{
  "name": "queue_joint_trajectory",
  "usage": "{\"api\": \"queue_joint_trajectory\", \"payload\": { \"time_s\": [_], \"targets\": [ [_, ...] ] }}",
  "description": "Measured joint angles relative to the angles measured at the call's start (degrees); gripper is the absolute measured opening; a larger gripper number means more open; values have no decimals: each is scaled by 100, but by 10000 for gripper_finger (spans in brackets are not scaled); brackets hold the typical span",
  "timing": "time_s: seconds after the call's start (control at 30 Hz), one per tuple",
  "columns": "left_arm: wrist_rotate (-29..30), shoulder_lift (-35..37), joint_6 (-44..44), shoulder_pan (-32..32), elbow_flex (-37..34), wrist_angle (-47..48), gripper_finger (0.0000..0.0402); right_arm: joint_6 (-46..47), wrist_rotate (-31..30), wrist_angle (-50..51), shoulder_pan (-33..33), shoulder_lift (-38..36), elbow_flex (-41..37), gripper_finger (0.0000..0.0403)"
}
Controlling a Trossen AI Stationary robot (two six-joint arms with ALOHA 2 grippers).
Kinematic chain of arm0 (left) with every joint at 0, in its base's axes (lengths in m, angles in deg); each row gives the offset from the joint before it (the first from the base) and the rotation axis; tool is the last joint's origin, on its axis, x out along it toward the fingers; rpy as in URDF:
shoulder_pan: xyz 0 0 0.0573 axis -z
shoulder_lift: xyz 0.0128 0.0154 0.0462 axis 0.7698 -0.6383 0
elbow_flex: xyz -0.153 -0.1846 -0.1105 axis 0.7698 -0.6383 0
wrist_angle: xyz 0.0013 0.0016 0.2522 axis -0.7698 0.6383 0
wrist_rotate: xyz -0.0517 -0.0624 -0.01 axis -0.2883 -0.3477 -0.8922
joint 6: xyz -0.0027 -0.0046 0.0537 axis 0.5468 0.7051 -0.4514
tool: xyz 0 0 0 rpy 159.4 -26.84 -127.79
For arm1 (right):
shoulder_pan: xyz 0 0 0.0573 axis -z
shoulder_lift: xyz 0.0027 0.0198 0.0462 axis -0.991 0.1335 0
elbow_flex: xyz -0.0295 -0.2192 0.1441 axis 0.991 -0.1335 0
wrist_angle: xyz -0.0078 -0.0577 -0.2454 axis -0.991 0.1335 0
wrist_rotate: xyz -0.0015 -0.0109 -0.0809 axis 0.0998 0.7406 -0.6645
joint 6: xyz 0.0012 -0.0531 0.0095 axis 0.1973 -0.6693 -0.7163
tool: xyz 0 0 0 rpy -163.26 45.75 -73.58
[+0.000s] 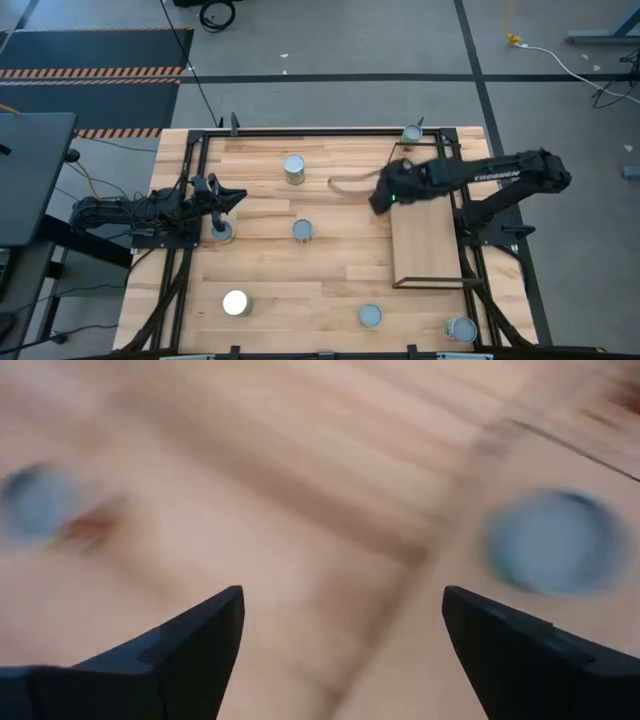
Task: Pick and place cans onto a shelf
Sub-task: Put the yellow can on the shelf
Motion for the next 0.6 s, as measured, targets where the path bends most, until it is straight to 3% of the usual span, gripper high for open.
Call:
{"api": "queue_joint_trajectory", "payload": {
  "time_s": [0.13,0.3,0.4,0.6],
  "targets": [
    [-2,0,6,0,0,162,36,-473,108,-752,-749,201,1,348],
    [18,0,-10,0,0,263,36,27,599,-1073,-1240,710,28,347],
    [80,2,25,2,0,263,36,167,1061,-1039,-1637,1249,389,347],
    [81,2,24,0,0,256,36,-50,1173,-457,-2480,2534,1583,347]
  ]
}}
